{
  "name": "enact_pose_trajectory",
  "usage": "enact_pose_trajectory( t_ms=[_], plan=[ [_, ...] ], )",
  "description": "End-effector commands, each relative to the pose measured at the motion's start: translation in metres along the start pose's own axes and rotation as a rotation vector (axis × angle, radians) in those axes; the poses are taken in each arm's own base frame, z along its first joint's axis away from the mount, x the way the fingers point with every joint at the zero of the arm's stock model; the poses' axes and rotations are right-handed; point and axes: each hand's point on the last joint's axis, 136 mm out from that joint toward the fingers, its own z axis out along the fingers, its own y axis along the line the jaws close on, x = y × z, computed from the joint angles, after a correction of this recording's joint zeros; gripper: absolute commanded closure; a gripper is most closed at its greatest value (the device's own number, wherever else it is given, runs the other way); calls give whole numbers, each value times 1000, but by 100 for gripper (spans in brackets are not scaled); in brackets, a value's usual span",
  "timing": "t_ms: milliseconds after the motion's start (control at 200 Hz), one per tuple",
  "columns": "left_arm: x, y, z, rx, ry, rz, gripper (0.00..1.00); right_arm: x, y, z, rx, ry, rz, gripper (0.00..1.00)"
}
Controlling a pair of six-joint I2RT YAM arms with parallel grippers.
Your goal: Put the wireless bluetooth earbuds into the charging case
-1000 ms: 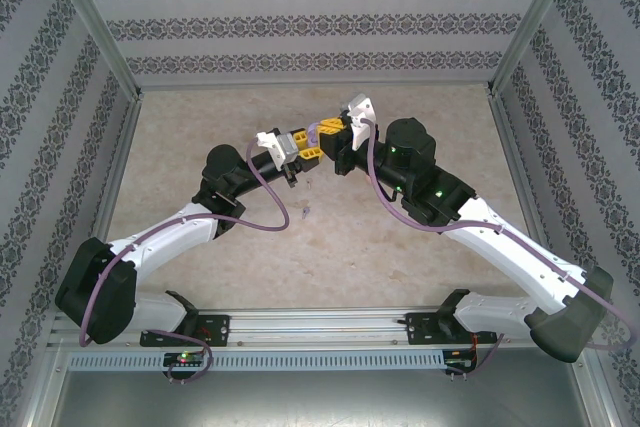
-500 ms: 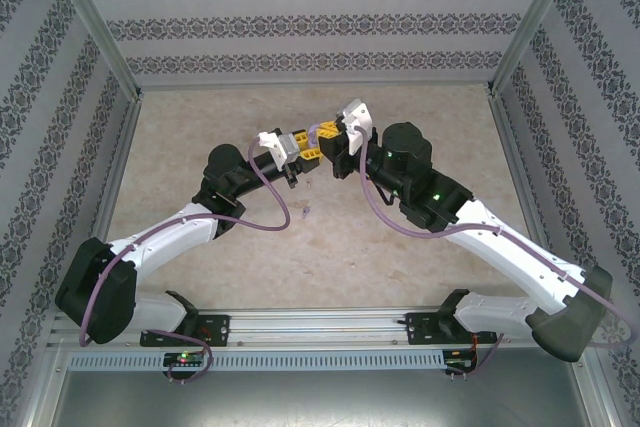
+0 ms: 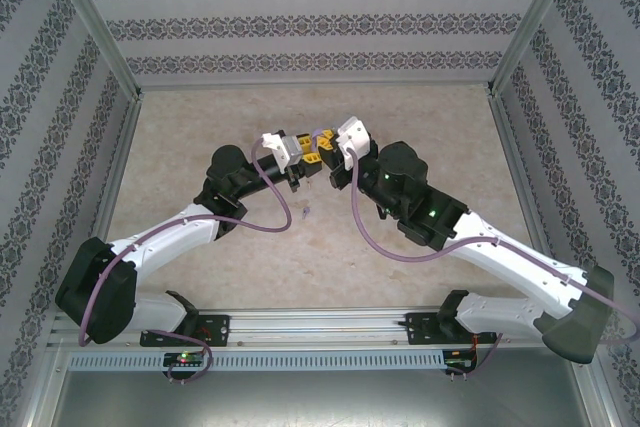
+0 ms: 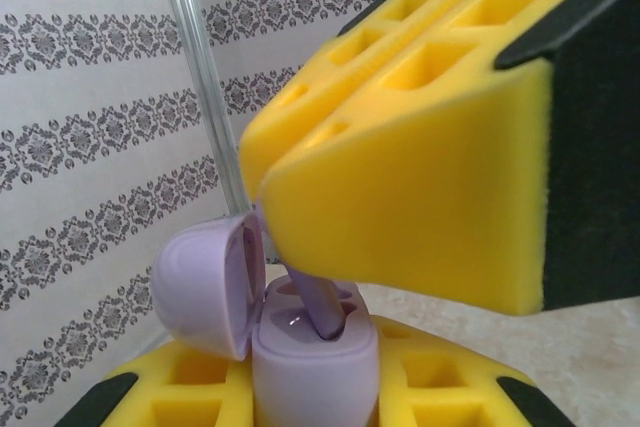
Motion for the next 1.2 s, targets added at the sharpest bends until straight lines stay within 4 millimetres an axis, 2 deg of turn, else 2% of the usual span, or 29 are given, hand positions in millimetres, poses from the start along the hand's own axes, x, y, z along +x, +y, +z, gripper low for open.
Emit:
enact_pose_trajectory(
  t_ms=[0, 210, 420, 625, 729, 949, 1034, 1194],
  plan=[
    [-69, 14, -5, -76, -200, 89, 100, 64, 17, -2, -48, 199, -21, 93],
    [-67, 15, -4, -75, -195, 78, 100, 57, 27, -4, -102, 178, 15, 93],
    [-68, 16, -3, -75, -195, 69, 100, 67, 37, 3, -152, 222, 5, 93],
    [-67, 17, -2, -79, -186, 62, 100, 69, 32, 5, -116, 234, 11, 90],
    [-65, 18, -1, -82, -180, 58, 100, 62, 25, 5, -83, 222, 23, 86],
    [-63, 17, 0, -77, -170, 55, 100, 52, 17, 4, -45, 202, 46, 65],
    [-61, 17, 1, -74, -164, 53, 100, 50, 16, 3, -40, 200, 55, 62],
    [-61, 17, 1, -78, -161, 54, 100, 48, 12, 2, -31, 197, 80, 49]
  ],
)
